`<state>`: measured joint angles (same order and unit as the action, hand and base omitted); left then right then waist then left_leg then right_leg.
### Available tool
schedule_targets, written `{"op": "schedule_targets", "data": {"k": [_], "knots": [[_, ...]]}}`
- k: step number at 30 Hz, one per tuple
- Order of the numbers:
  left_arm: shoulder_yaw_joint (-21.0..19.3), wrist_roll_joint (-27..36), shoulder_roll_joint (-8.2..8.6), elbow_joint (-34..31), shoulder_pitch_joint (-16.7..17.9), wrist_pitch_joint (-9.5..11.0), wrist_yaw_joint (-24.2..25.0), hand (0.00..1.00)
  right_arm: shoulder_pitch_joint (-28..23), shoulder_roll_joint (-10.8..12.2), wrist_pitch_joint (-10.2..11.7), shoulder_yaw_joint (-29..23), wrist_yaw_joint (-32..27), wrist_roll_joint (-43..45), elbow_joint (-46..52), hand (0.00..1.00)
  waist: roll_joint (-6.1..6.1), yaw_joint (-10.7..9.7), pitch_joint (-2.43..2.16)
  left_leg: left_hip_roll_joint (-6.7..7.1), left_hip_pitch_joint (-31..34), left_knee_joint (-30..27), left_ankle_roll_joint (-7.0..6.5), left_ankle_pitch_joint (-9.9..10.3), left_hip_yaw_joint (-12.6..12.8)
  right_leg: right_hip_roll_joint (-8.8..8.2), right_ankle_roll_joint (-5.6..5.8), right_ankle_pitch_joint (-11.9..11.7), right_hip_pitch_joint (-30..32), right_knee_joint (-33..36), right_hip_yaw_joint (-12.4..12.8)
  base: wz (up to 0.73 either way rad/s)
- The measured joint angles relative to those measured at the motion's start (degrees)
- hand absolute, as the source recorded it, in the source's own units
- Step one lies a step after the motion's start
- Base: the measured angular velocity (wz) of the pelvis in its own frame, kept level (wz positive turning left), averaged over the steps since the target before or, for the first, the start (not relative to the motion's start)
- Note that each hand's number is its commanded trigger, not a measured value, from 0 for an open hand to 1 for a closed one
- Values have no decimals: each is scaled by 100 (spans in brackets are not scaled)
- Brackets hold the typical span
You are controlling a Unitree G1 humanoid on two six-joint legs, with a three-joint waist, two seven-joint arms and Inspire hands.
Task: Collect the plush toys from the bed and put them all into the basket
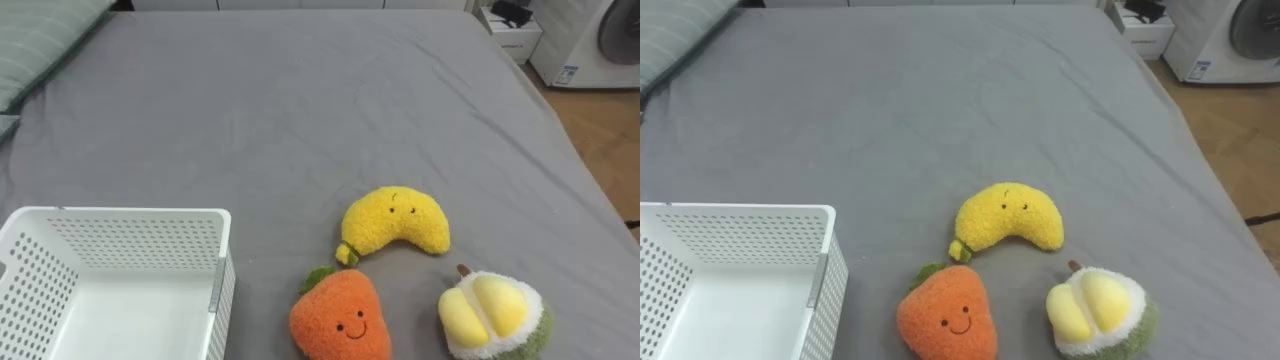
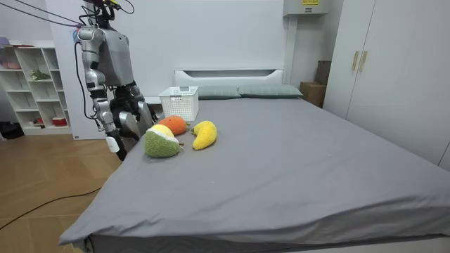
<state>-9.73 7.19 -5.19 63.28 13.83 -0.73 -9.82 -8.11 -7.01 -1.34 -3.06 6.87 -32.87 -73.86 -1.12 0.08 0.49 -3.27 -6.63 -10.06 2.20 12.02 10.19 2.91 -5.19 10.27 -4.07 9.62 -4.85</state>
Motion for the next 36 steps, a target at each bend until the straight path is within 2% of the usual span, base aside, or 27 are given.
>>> {"op": "schedule_targets", "data": {"k": [10,15,21,23,29,33,36], "knots": [[42,-13,-40,86,-60,-4,-114,0,138,5,-4,168,13,-9,-241,0,-80,0,4,4,-16,33,-9,-6,-13,-1,1,-2,-15,-7,-15,0],[43,-36,-49,87,-23,-31,-69,0,125,4,-16,160,16,-41,-241,0,-75,2,4,3,-15,33,-9,-6,-11,0,1,-2,-12,-8,-13,0],[29,-29,-50,85,-16,-108,-69,0,126,-10,-127,156,-55,-83,-224,0,-62,0,-5,4,4,30,-10,-6,-12,-2,1,-1,7,-8,-11,0],[-19,-38,-48,84,-34,-170,-69,0,120,-16,-136,59,-48,-71,-233,0,-22,-2,-31,4,7,29,-10,-6,-14,-1,1,-1,8,-8,-13,0],[-267,-58,-48,40,-35,-285,-59,0,-3,-13,-248,-173,-65,-165,-244,0,-20,0,-56,4,3,31,-10,-6,-15,-2,-1,-2,2,2,-13,0],[-362,-56,-55,32,-6,-299,-46,0,-137,-11,-373,-407,-172,-283,-248,0,-33,-13,-50,4,-3,31,-10,-6,-16,-4,0,-2,-34,1,-20,1],[-392,-61,-73,32,81,-299,-27,0,-253,-4,-373,-578,-275,-325,-244,0,-74,-116,-43,6,-49,31,-10,-6,-44,-8,6,4,-74,-14,-43,4]]}}
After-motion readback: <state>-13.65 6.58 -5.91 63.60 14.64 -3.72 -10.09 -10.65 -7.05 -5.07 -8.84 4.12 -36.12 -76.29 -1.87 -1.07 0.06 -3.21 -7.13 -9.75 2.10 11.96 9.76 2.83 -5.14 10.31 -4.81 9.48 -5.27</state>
